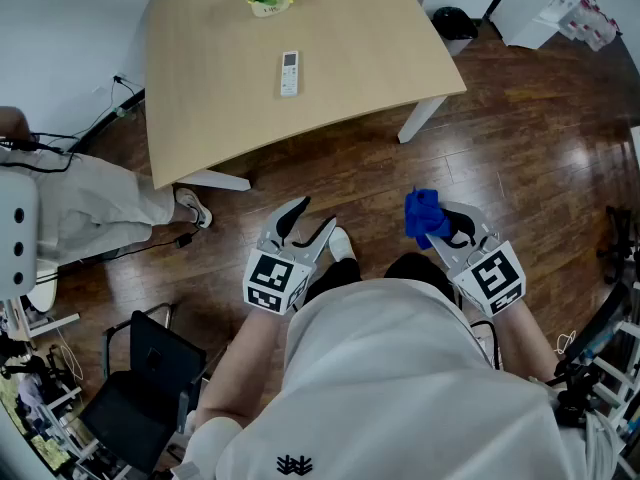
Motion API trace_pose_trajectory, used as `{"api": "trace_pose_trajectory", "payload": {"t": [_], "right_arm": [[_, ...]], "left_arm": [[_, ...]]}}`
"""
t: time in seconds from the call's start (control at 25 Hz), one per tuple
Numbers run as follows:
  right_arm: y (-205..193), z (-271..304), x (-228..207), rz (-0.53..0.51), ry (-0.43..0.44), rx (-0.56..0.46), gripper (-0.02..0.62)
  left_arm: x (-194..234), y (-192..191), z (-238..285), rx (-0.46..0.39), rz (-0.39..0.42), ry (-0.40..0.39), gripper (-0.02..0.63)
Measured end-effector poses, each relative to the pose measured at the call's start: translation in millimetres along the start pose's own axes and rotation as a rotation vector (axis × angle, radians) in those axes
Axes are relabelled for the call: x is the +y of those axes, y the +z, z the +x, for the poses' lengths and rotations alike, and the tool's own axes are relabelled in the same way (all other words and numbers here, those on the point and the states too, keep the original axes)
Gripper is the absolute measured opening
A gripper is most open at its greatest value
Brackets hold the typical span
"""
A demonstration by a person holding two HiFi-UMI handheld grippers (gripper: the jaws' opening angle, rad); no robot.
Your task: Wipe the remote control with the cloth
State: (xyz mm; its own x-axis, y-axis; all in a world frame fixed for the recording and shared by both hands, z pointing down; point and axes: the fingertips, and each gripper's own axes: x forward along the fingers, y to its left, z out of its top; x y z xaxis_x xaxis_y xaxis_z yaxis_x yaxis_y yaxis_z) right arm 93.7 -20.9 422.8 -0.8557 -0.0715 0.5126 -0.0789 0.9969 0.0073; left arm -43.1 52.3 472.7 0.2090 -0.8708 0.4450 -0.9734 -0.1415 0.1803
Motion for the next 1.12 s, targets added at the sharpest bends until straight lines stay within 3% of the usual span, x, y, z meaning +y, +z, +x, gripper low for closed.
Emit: {"api": "trace_pose_trajectory", "payload": {"t": [0.2, 0.36, 0.44, 0.68, 0.88, 1.12], "right_arm": [[28, 52, -7, -0.006, 0.065, 0.042, 0.078], [35, 81, -48, -0.013, 0.097, 0.057, 0.078], [40, 99, -76, -0.023, 0.126, 0.059, 0.078], [72, 143, -156, -0.066, 0.284, 0.04, 0.078], [72, 161, -204, -0.117, 0.357, 0.038, 0.078], [68, 172, -233, -0.156, 0.367, 0.076, 0.078]], "left_arm": [[67, 15, 23, -0.015, -0.003, 0.068, 0.236], [113, 27, 50, -0.028, -0.05, 0.158, 0.144], [136, 29, 68, 0.006, -0.071, 0.207, 0.143], [197, 33, 124, 0.138, -0.14, 0.39, 0.295], [242, 24, 163, 0.183, -0.175, 0.522, 0.31], [286, 0, 199, 0.234, -0.232, 0.566, 0.31]]}}
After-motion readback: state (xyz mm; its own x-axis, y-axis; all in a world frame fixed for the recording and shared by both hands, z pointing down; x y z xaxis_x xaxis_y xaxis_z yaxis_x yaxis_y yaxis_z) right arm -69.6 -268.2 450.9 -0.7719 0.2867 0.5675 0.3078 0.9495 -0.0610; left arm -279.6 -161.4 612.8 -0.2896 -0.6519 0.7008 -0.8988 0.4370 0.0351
